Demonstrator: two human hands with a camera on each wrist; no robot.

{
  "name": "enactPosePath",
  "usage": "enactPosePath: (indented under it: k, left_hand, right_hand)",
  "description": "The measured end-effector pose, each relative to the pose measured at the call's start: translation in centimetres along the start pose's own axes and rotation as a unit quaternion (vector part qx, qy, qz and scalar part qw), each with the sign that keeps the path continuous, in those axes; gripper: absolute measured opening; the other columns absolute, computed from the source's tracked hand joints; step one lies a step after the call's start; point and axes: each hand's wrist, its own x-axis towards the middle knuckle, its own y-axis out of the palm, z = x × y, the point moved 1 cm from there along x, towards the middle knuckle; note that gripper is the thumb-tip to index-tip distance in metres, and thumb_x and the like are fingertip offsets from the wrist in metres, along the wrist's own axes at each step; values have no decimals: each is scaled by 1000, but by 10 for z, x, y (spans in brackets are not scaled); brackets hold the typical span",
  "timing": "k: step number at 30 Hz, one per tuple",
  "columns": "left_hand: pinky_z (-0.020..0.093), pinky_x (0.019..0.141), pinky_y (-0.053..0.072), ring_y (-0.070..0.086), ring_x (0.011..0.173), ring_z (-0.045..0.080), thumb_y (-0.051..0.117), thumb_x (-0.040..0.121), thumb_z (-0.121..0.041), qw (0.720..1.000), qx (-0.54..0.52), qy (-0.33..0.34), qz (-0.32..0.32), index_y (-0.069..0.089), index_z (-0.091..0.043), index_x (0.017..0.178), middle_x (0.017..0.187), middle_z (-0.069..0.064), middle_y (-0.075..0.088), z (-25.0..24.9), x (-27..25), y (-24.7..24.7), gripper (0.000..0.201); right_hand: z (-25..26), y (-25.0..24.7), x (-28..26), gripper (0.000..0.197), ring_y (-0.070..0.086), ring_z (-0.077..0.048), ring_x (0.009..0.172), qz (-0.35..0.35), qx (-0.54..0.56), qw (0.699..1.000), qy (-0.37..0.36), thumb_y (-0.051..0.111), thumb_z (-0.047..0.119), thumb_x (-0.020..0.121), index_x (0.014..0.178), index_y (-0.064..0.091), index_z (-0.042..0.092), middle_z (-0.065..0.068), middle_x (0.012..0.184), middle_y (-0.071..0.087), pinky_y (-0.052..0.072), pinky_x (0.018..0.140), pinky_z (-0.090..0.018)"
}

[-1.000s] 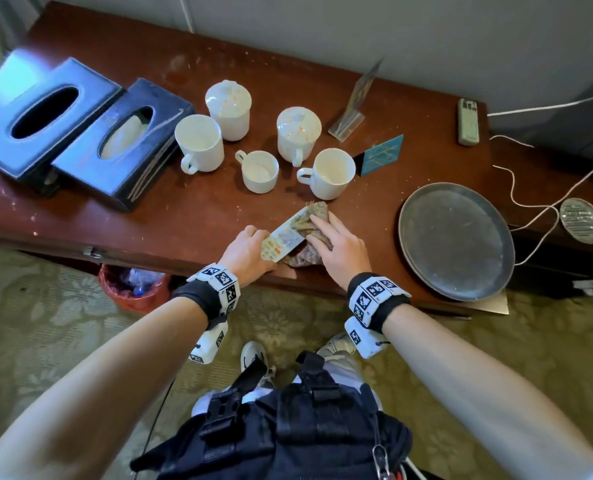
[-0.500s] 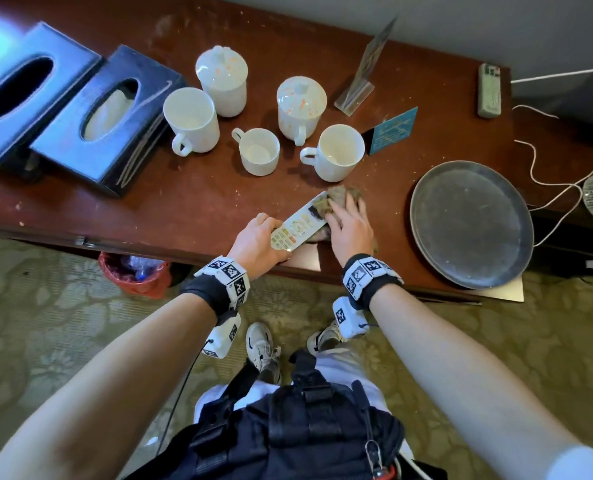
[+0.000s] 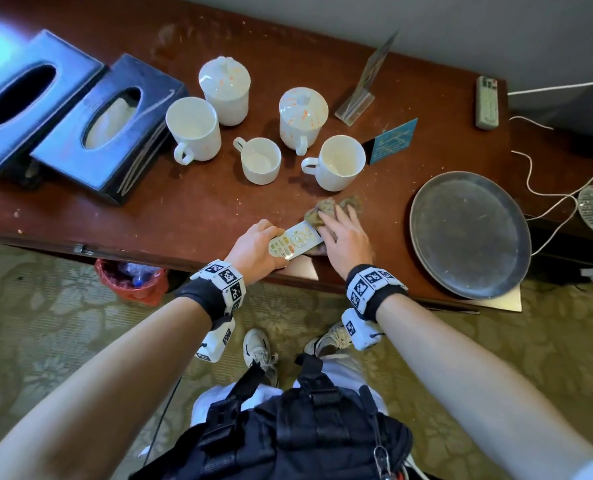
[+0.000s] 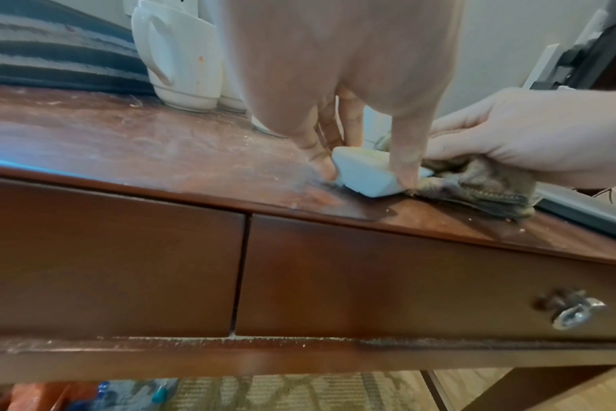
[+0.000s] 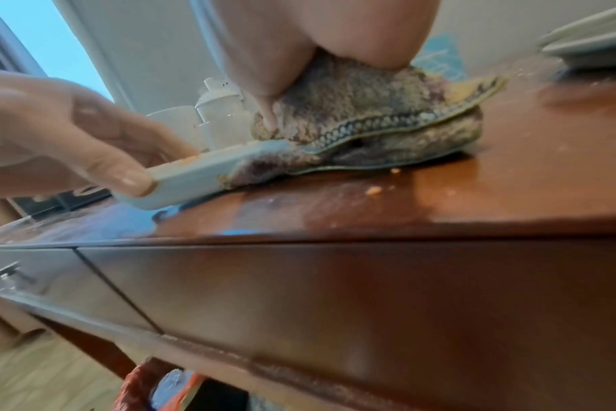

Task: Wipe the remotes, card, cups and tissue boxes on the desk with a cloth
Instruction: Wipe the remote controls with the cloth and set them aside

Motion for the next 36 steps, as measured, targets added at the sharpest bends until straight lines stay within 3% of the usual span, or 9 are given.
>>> enactPosePath:
  k: [2,6,9,13,19,24,30,33,36]
  left_hand:
    - [29,92,41,49,113,20,81,80,-25,1000,0,0,1,53,-9,138,121,3,50,0,1,2,66]
    - [30,93,41,50,113,22,81,80,-24,1000,-7,0,-4,56,-8,134,121,4,50,1,1,2,62]
    - [26,95,37,47,117,21,79,82,-25,1000,4,4,5,53,-10,138,123,4,50,1,2,-1,64]
    - [27,97,37,45,120,20,78,83,-26,1000,7,1,17,51,-12,141,125,2,49,3,4,-2,66]
    - [28,94,40,50,114,21,79,82,-29,1000,8,-5,-6,51,-11,141,122,3,50,1,2,4,68]
    - [36,94,46,53,112,21,77,83,-38,999,34,-20,-18,53,-11,136,123,2,50,-5,2,5,64]
    - [35,95,45,50,113,21,75,86,-36,999,33,-22,-7,50,-13,141,121,2,47,-7,4,2,65]
    - [29,91,42,49,109,19,78,82,-33,1000,10,-23,-1,53,-14,139,112,-3,44,-5,8,2,65]
    - [30,91,43,49,105,18,80,81,-32,1000,-3,-30,-4,54,-14,138,111,-3,45,-4,9,5,65]
  right_hand:
    - [13,6,-4,36,27,-30,145,1,14,1000,-19,52,24,100,135,59,21,-8,149,45,21,117,-39]
    - [29,16,-24,30,50,-33,131,-17,22,996,-88,56,19,94,120,70,14,-13,133,61,36,109,-43]
    - [17,10,-31,29,56,-34,125,-17,-7,989,-146,55,20,94,116,72,13,-14,128,64,40,105,-43]
    - [-1,-5,-16,31,47,-32,134,-12,-25,997,-72,54,15,97,125,67,14,-13,138,57,41,110,-44]
    - [13,3,-8,45,24,-28,146,30,-59,997,-30,43,32,103,148,39,32,-8,154,39,22,117,-38]
    - [12,6,-7,39,25,-26,146,29,-61,997,-33,43,31,104,142,50,31,-6,153,41,25,115,-37]
    - [-11,1,-36,36,59,-34,122,-50,-63,986,-143,45,26,95,117,72,16,-14,125,66,48,97,-38]
    - [-7,1,-31,34,58,-36,121,-49,-80,985,-145,48,26,95,119,72,20,-14,125,66,52,93,-40]
    - [7,2,-15,33,45,-33,135,-17,-93,990,-103,52,24,98,129,64,27,-10,140,56,47,100,-42]
